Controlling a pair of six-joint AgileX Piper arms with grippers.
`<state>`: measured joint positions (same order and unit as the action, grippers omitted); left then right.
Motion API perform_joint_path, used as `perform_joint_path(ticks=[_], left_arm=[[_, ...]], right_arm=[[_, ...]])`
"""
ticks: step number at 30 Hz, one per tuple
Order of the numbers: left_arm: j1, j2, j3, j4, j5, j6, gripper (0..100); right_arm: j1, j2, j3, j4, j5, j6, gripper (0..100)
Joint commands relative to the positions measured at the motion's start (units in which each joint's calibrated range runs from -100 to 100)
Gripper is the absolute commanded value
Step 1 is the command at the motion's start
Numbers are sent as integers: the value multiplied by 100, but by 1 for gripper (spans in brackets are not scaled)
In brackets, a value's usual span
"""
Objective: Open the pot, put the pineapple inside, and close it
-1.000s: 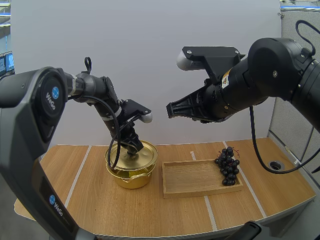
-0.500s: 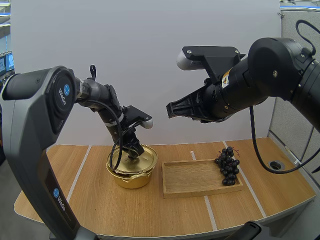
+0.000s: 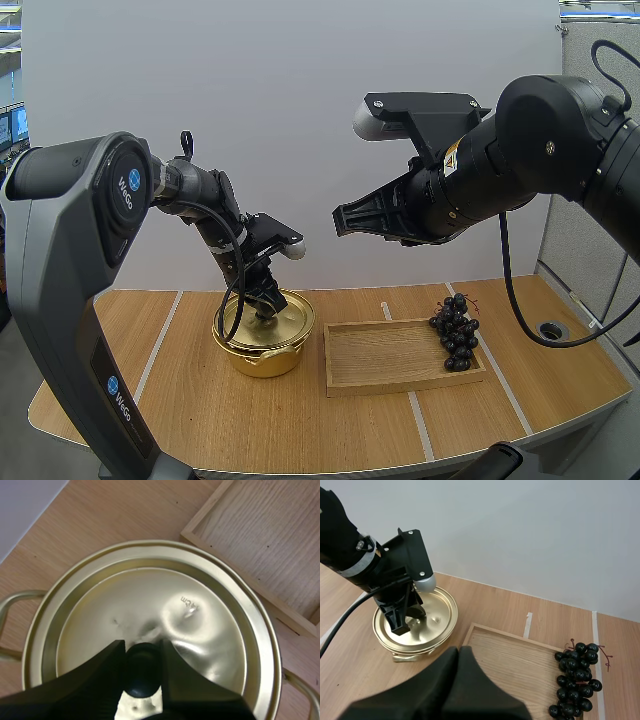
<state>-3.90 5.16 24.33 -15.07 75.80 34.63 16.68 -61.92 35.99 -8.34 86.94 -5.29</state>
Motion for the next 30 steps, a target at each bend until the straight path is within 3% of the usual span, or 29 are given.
perform_joint_path(ticks=[1,7,9,11,14,15,23,30], left_arm=[[-7,9,7,30,111,15,0],[-7,9,7,17,219,15,1],[-7,9,7,17,219,15,12],[-7,9,7,17,235,15,32],[-7,-36,7,5,358,15,90],[-7,-66,7,-9,377,-34,100],[-7,-624,-82,74,842,-70,100],[-7,-1870,-918,194,1520,-343,100]], right_arm=[[-20,-56,6,-18,-105,-40,0],[-20,-56,6,-18,-105,-40,0],[-20,-56,6,-18,-105,-40,0],[-20,-56,6,-18,-105,-40,0],[-20,-56,6,-18,-105,-40,0],[-20,-56,6,-18,-105,-40,0],[-20,-56,6,-18,-105,-40,0],[-20,-56,6,-18,-105,-40,0]])
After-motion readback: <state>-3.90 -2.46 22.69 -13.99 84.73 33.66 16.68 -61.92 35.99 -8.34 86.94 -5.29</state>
